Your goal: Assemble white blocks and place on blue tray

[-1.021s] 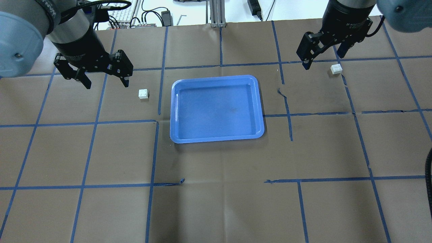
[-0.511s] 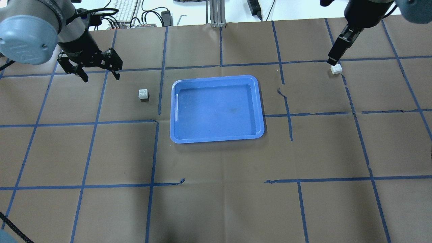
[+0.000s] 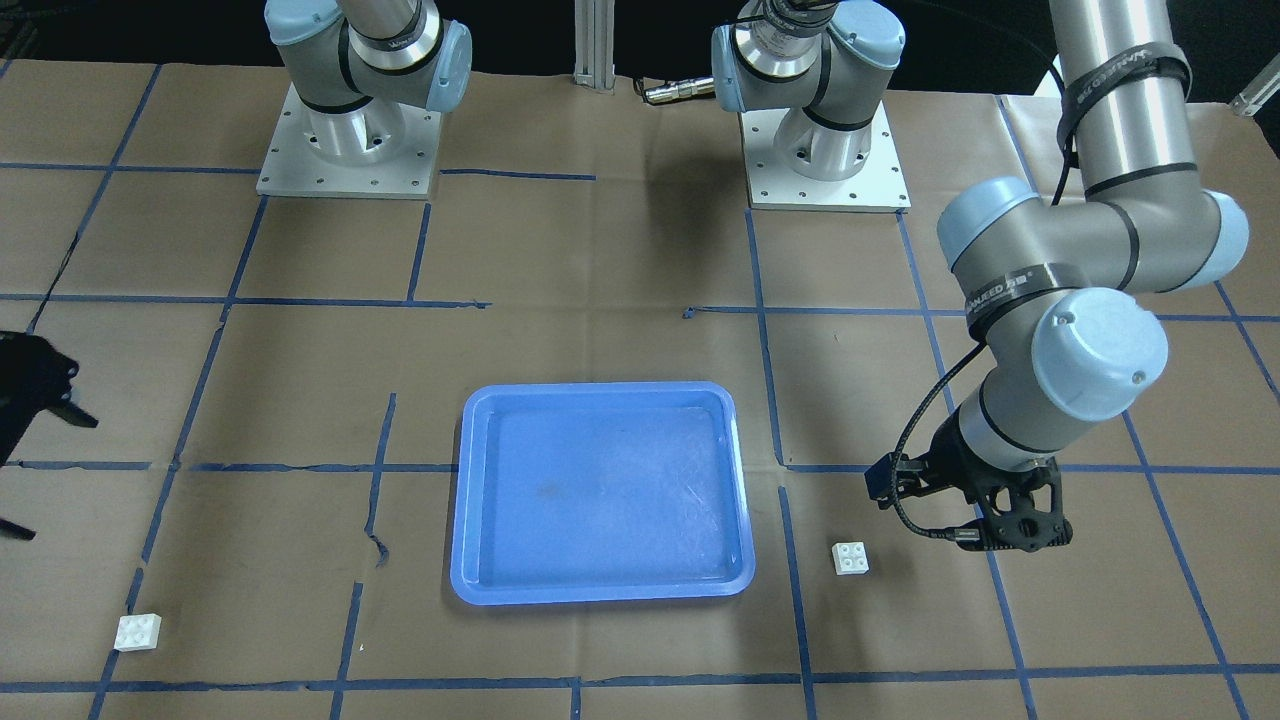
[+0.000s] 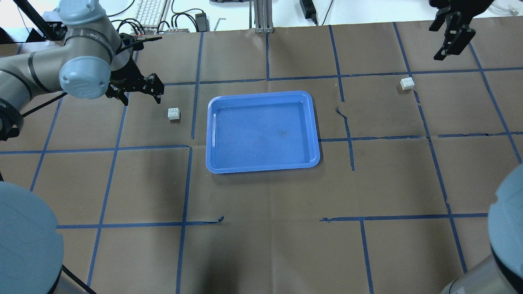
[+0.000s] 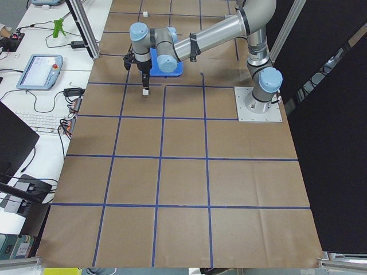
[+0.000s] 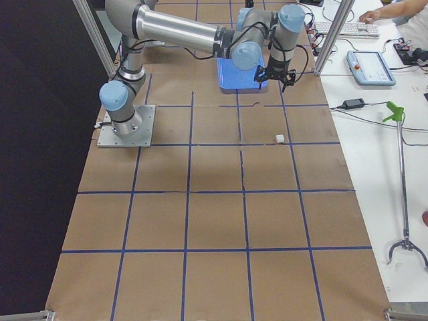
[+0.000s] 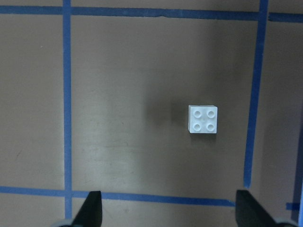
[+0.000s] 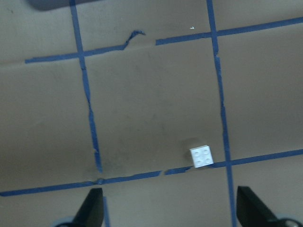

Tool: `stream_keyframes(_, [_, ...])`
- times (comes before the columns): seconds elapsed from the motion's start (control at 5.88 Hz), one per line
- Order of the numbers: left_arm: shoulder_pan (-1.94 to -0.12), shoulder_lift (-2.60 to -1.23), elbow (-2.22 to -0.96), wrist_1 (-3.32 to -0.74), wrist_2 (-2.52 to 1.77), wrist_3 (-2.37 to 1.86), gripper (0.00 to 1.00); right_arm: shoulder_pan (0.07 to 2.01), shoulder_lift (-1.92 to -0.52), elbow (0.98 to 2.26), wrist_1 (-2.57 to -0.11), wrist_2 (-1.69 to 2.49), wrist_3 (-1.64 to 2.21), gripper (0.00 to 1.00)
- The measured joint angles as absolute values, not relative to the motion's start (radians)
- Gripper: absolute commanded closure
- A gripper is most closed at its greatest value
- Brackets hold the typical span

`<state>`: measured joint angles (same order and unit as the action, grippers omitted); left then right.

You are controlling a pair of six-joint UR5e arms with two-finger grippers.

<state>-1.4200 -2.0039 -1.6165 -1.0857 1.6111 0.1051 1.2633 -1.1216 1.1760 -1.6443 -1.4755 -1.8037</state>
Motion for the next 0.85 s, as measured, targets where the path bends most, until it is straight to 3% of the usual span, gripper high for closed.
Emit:
stream_keyframes(0.34, [-1.438, -2.09, -1.65, -0.933, 1.587, 0.083, 0.01, 1.224, -0.935, 0.955, -1.607, -1.431, -1.932, 0.0])
stream_keyframes(0.51, [-1.447, -2.136, -1.65, -0.862, 1.581, 0.08, 0.03, 1.206, -0.887, 0.916, -1.581, -1.403, -1.955, 0.0])
stream_keyframes(0.68, [-1.455, -2.165, -1.648, -0.828, 1.579, 0.081, 0.18, 1.186, -0.847, 0.907, -1.565, -1.369, -1.982, 0.0])
stream_keyframes(0.85, [-1.46, -2.179, -1.65, -0.818, 1.568, 0.085, 0.44, 1.167, -0.803, 0.907, -1.557, -1.306, -2.032, 0.0])
